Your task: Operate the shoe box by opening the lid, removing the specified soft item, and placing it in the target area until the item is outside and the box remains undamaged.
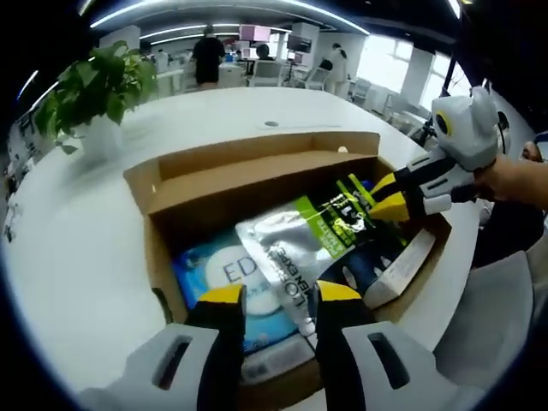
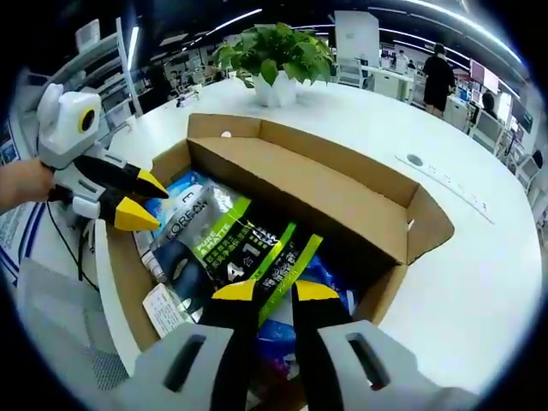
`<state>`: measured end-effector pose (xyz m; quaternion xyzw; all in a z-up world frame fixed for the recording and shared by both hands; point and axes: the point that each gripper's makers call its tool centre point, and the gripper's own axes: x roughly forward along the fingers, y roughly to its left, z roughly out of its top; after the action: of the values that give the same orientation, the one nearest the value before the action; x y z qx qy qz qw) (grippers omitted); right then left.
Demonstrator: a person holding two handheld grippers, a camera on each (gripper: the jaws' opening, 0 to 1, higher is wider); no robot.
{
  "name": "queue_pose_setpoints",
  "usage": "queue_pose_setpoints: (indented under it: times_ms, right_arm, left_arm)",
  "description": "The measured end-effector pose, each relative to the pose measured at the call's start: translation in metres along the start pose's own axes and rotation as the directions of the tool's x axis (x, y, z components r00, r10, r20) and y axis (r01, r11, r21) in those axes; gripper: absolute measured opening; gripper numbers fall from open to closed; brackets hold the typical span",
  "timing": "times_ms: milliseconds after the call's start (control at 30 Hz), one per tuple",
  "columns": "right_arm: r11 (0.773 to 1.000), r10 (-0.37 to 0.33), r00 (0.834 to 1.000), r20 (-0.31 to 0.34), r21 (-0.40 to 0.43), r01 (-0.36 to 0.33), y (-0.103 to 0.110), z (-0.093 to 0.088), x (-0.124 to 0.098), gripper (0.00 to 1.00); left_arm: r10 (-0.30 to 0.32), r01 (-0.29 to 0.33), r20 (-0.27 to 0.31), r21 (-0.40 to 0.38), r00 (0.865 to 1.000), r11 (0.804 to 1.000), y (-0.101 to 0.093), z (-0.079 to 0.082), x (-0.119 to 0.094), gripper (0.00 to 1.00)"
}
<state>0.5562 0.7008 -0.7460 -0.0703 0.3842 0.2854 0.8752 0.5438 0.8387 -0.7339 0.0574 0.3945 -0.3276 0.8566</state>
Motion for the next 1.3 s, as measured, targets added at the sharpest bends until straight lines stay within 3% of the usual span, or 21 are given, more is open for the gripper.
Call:
queue_pose_setpoints:
  times_ms: [400, 600, 800, 967, 1033, 1300]
  right_arm:
    - [0.999, 0.001, 1.0, 0.004, -0.043, -0.001, -0.001, -0.003, 0.0, 0.1]
    - [0.999, 0.007, 1.0, 0.003, -0.047, -0.007, -0.001, -0.004, 0.0, 0.09]
    - [0.999, 0.015, 1.0, 0.004, -0.042, -0.015, -0.001, -0.003, 0.0, 0.09]
    - [0.999, 0.033, 0.999, 0.022, 0.016, -0.033, -0.001, 0.0, -0.002, 0.07]
    - [0.997, 0.041, 0.999, 0.036, 0.063, -0.043, -0.001, 0.001, -0.002, 0.06]
    - [0.995, 0.05, 0.997, 0.054, 0.085, -0.054, 0.0, 0.001, -0.004, 0.03]
  left_arm:
    - [-0.052, 0.05, -0.041, -0.042, 0.998, 0.998, -0.007, -0.005, 0.011, 0.27]
    - [-0.086, 0.084, -0.02, -0.098, 0.996, 0.992, -0.01, -0.003, 0.017, 0.22]
    - [-0.076, 0.076, -0.007, -0.065, 0.997, 0.995, -0.008, -0.001, 0.018, 0.15]
    - [-0.048, 0.048, 0.002, -0.027, 0.999, 0.999, -0.002, -0.001, 0.016, 0.02]
    - [-0.049, 0.049, -0.002, -0.02, 0.999, 0.999, -0.003, -0.002, 0.016, 0.02]
    - [-0.066, 0.068, 0.03, -0.048, 0.997, 0.997, -0.008, 0.001, 0.015, 0.0]
